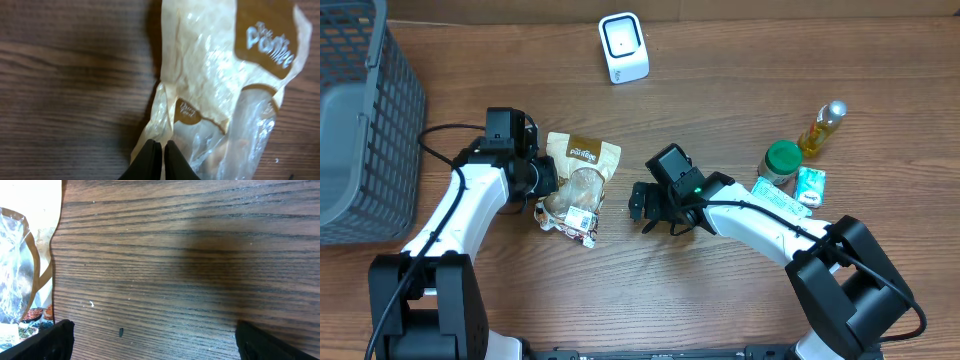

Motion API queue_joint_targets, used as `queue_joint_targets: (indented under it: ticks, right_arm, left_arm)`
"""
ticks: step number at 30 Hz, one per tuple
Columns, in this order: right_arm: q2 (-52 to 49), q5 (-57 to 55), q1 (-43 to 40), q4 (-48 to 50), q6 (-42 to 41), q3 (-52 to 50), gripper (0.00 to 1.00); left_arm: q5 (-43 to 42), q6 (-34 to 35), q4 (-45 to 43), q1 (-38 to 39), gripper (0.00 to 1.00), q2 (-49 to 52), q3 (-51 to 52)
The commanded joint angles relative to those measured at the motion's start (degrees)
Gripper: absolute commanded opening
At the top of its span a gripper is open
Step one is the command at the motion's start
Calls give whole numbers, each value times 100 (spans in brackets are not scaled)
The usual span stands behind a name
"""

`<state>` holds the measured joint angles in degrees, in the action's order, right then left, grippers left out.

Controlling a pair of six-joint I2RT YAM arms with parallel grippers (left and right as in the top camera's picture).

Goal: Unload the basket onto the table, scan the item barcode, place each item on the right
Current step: 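Bring the left gripper to the bread bag's left side and grasp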

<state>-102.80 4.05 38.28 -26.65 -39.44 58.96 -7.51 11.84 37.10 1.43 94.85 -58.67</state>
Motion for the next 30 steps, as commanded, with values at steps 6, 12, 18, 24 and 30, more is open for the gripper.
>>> queue_joint_targets:
  ticks: [6, 12, 18, 24, 30]
  right_arm:
    - [57, -57, -9, 4, -42, -20, 100]
    - [57, -59, -9, 2, -42, -20, 100]
    - [57, -57, -9, 2, -42, -20, 100]
    - [57, -57, -9, -2, -42, -20, 100]
    - [57, -57, -9, 0, -42, -20, 100]
  left_arm:
    - [-157, -85, -234, 240, 11, 42, 376]
    - [-153, -87, -433, 671, 13, 42, 610]
    - [-133, -94, -437, 1182, 13, 42, 647]
    - [-129, -177, -437, 1482, 11, 42, 645]
    - [-151, -378, -435, 1587, 4, 39, 645]
